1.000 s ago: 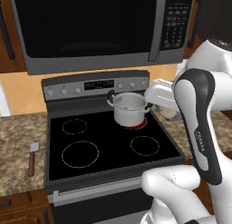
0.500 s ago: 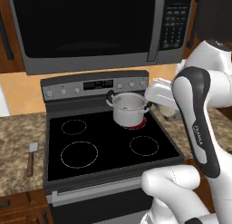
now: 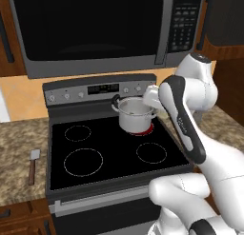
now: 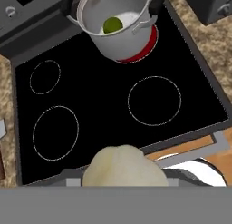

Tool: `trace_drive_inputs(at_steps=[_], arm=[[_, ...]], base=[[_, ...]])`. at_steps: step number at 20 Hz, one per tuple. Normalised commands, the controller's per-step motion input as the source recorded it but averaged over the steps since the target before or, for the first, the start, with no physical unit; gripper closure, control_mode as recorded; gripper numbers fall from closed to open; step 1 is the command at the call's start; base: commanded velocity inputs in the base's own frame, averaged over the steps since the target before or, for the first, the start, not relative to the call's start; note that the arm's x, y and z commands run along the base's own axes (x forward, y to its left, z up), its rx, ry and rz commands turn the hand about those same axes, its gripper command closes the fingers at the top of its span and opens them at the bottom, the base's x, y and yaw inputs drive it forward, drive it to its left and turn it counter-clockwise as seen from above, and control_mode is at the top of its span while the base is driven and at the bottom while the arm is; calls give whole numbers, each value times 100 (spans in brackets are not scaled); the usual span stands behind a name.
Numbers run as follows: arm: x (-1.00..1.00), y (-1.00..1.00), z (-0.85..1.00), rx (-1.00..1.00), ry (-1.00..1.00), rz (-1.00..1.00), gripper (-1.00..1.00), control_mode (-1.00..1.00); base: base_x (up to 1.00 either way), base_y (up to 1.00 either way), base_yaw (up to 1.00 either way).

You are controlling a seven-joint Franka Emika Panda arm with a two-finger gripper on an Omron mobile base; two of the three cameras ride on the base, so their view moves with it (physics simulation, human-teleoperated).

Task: Put the lime and garlic in the pot. Retrieve the spatula and lightly stir the vegetables in the pot.

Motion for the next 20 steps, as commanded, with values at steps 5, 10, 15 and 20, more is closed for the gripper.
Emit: trace_drive_inputs(at_steps=[5,10,15,20], arm=[[49,-5,-9,-12,2,-3,100,-100],[65,7,-14,0,1,0,100,-100],[79,0,-25,0,0,0,100,-100],[54,0,-58,-1,0,0,100,-100]], base=[[0,0,0],[0,0,0],[0,0,0],[0,0,0]])
